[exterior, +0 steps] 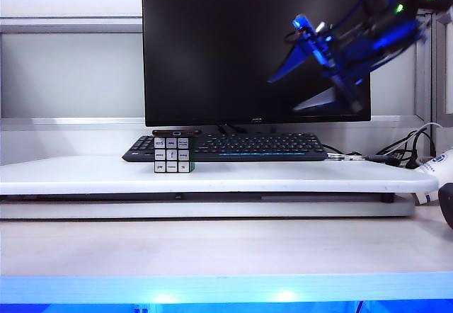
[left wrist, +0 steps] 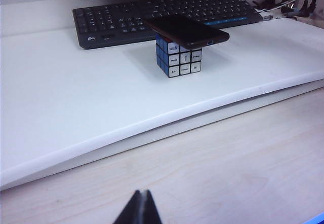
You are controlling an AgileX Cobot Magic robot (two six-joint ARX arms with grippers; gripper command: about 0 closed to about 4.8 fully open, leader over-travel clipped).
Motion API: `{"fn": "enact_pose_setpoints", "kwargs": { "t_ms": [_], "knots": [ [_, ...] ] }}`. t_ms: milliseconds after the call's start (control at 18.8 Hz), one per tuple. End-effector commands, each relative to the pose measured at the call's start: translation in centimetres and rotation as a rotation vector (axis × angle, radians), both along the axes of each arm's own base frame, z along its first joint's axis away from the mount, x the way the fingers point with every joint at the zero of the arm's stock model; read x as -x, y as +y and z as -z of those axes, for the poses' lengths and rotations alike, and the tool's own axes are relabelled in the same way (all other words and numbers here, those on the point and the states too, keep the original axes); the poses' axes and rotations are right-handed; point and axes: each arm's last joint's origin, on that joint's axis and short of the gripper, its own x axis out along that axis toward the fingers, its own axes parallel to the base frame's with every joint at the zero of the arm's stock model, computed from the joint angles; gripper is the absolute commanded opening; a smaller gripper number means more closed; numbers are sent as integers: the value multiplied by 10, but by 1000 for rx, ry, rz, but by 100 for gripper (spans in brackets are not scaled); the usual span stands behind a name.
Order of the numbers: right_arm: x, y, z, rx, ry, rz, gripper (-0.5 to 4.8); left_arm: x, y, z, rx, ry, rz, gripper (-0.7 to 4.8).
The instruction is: Put the phone on top of the Rubik's Cube.
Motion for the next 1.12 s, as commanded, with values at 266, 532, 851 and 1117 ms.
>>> {"fn": "enact_pose_setpoints", "kwargs": {
  "t_ms": [266, 532, 851, 1117],
  "knots": [
    [43, -17, -48, 422, -187, 115, 196, 0, 1, 2, -8, 17, -22, -6],
    [90, -30, -56, 483, -319, 258, 7, -1, 3, 2, -21, 16, -107, -6],
    [152, -45, -29, 539, -332, 376, -6, -2, 7, 3, -40, 27, -236, -6],
    [191, -55, -19, 531, -380, 464, -6, -1, 8, 5, -52, 47, -282, -6]
  ]
}}
